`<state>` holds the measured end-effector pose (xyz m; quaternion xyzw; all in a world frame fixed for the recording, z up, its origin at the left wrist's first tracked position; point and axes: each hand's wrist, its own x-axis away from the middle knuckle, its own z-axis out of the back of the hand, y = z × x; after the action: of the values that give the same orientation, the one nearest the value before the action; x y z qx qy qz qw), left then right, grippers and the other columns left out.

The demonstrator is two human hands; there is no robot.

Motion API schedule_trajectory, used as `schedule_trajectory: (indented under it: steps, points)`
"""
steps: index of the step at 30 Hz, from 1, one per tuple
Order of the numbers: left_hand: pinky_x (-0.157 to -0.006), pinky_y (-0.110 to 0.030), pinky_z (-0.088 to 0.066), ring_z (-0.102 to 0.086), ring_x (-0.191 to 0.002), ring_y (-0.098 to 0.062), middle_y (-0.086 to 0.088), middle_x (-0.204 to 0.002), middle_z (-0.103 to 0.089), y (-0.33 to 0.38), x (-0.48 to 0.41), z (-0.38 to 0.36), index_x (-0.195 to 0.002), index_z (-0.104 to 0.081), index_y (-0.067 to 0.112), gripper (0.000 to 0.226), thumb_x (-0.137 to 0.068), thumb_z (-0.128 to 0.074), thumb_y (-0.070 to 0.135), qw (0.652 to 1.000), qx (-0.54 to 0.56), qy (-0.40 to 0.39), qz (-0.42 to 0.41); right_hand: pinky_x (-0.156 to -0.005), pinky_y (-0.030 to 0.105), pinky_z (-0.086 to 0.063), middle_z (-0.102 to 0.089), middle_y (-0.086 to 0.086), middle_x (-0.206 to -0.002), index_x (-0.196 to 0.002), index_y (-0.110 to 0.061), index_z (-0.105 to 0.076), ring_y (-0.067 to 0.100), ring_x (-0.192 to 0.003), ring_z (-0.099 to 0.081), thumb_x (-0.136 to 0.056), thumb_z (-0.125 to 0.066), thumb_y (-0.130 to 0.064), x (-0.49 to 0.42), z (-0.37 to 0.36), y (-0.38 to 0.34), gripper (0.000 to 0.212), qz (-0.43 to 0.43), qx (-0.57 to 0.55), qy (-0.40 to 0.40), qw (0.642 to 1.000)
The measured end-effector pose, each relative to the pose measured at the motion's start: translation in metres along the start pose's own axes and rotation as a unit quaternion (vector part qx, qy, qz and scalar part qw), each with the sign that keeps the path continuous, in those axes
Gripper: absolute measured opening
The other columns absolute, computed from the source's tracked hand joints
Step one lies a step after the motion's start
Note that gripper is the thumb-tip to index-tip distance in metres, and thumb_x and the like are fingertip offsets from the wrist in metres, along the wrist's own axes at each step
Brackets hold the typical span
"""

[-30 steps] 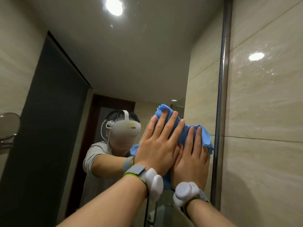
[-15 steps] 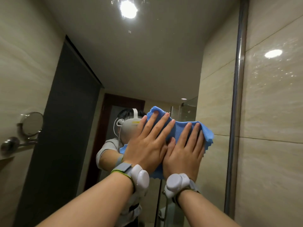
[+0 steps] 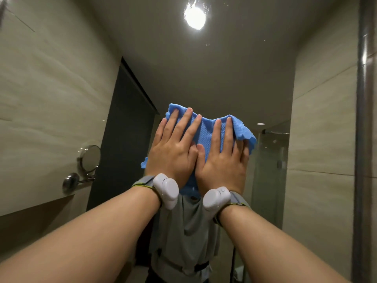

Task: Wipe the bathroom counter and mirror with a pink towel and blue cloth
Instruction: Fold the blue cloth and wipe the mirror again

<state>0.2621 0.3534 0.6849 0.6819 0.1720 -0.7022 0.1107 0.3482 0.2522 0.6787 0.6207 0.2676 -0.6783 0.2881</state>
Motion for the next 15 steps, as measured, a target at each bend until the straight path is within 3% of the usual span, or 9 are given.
schedule_trajectory:
  steps: [15]
  points:
    - [-0.129,-0.048,-0.014,-0.015,-0.159,-0.027,-0.005,-0.170,-0.024,-0.006,0.007,-0.001,-0.161,-0.031,0.022,0.061,-0.102,-0.042,0.031,1.000,-0.008,0.009,-0.006,-0.122,0.047,-0.010,-0.003,0.004,-0.167,-0.160,-0.019,-0.007,0.028,-0.151,-0.017,-0.102,-0.018,-0.053,0.010,-0.003,-0.008,0.068,0.001,0.001,-0.002,1.000]
